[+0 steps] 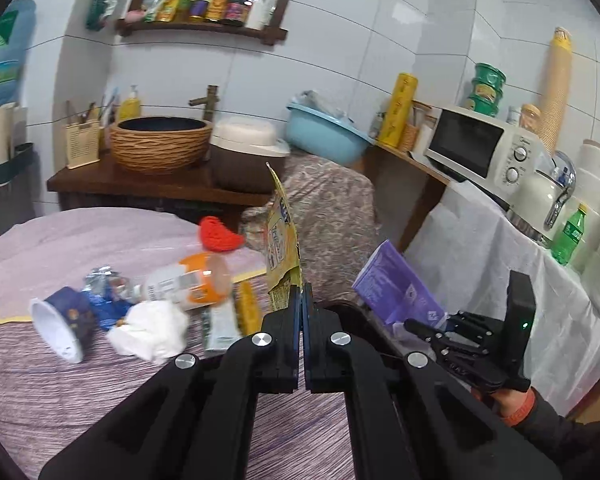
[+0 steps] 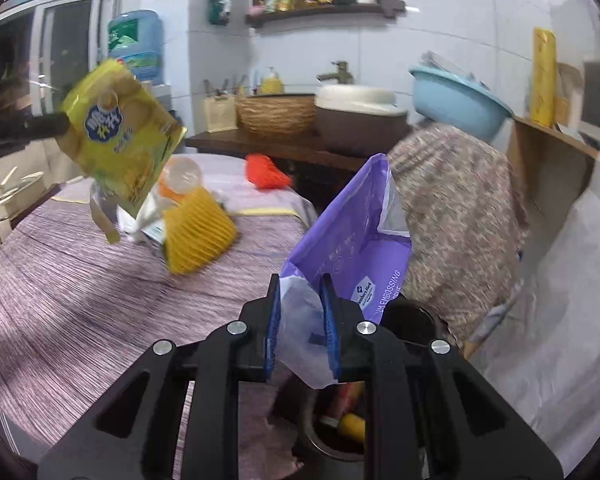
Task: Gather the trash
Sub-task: 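Drop the purple bag into the bin with the right tool while the left tool holds the chips bag, then open the left tool to drop the yellow chips bag into the bin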
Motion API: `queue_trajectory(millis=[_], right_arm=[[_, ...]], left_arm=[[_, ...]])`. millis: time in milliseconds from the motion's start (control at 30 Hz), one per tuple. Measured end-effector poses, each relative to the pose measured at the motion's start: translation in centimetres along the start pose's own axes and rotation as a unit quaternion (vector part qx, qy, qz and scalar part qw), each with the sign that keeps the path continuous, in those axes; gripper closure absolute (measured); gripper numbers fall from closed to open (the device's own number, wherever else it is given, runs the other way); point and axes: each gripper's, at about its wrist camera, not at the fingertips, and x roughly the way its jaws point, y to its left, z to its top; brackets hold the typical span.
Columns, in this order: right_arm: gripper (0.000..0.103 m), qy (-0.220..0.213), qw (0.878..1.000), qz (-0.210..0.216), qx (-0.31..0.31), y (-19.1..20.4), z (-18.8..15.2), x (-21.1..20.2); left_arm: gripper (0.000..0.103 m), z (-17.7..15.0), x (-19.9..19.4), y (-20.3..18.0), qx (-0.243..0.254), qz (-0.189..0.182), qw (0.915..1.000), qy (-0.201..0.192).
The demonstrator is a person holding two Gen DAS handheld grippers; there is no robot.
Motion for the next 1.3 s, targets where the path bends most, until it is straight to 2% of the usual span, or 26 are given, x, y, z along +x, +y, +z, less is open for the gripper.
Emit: queue_trajectory(millis=[133, 367, 667, 733, 800, 867, 1067, 1300], right_arm=[[0.083, 0.019, 0.999, -0.005, 0.03, -2.3, -1.6, 1.0], [0.083, 0.072, 0.995, -0.016, 0.074, -5.9, -5.7, 5.1], [0.082, 0.126, 0.985, -0.011, 0.116, -8.2, -10.4, 10.3], [0.074, 0.131, 0.984, -0.016, 0.123, -8.6, -11.1, 11.0], [0.053, 0.127, 0.982, -0.031, 0.133, -9.0, -11.7, 11.2], [0.042, 0.12, 0.982, -0.04, 0.141, -9.4, -12.0, 11.1], [0.041, 0.118, 0.981, -0.056, 0.142, -10.5, -12.7, 9.7], [0.031, 0.103, 0.976, -0.087, 0.168, -13.2, -14.2, 5.6]], left_arm=[[0.101, 0.5, 3.3, -2.9, 0.013, -0.03, 0.9993, 0.017], [0.101, 0.1, 8.6, -6.4, 0.029, -0.057, 0.9964, 0.055], [0.101, -1.9, 15.9, -9.4, 0.036, -0.06, 0.9905, 0.119], [0.101, -2.4, 17.0, -10.0, 0.038, -0.061, 0.9889, 0.13], [0.101, -3.0, 18.1, -10.6, 0.043, -0.06, 0.9872, 0.142], [0.101, -3.6, 19.2, -11.2, 0.05, -0.057, 0.985, 0.155], [0.101, -5.0, 22.4, -12.8, 0.059, -0.052, 0.9788, 0.189], [0.101, -7.1, 26.0, -14.0, 0.063, -0.045, 0.969, 0.235]])
